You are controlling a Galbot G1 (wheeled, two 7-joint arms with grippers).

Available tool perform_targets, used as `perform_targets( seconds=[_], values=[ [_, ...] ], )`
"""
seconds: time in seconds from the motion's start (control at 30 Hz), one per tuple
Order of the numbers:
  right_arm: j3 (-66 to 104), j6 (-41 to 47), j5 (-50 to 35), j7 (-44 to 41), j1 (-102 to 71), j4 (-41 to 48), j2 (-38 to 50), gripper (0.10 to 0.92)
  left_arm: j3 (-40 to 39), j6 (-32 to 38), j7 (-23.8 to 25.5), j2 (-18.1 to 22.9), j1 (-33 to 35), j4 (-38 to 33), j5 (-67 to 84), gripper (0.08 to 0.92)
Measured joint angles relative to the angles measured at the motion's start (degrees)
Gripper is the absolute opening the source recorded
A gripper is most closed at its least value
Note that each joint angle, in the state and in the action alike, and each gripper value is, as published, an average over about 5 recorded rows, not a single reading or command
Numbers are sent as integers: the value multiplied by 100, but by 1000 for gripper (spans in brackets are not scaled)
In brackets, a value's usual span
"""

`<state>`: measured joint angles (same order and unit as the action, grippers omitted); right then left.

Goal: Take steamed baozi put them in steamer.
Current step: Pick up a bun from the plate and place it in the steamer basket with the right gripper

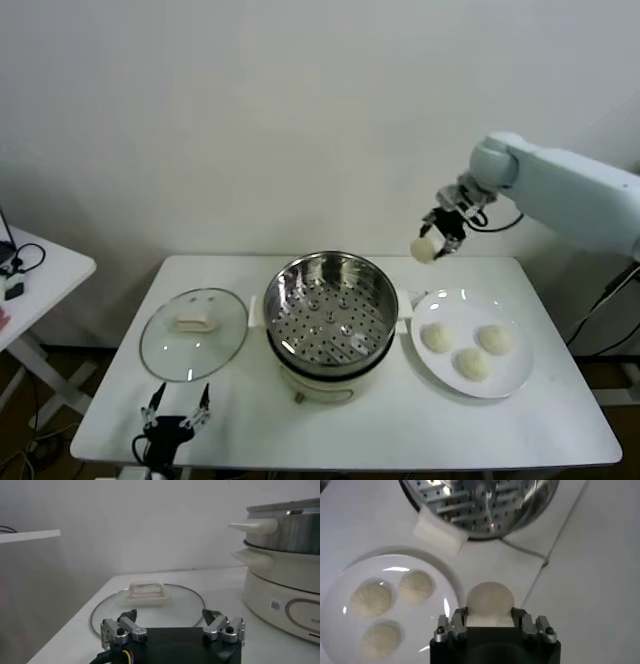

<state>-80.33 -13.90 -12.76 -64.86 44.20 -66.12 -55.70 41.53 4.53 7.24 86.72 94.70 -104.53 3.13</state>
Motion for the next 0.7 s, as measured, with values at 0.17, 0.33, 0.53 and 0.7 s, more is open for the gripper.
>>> perform_targets(
  seconds=[0.17, 0.33, 0.53, 0.7],
  values=[
    [-149, -581, 164, 139, 368, -408, -412, 585, -6, 19, -8, 26, -24, 27, -30, 823],
    [-163, -1083, 585, 331, 354, -476, -828, 585, 20, 18, -9, 46, -61, 10, -37, 823],
    [-73, -1571, 1165, 542, 19, -250, -1221, 585, 26, 8, -8, 49, -101, 20, -40, 823],
    [22, -1817, 1531, 633, -309, -25, -1434, 585, 20, 15, -7, 61, -95, 57, -50, 823]
  ],
)
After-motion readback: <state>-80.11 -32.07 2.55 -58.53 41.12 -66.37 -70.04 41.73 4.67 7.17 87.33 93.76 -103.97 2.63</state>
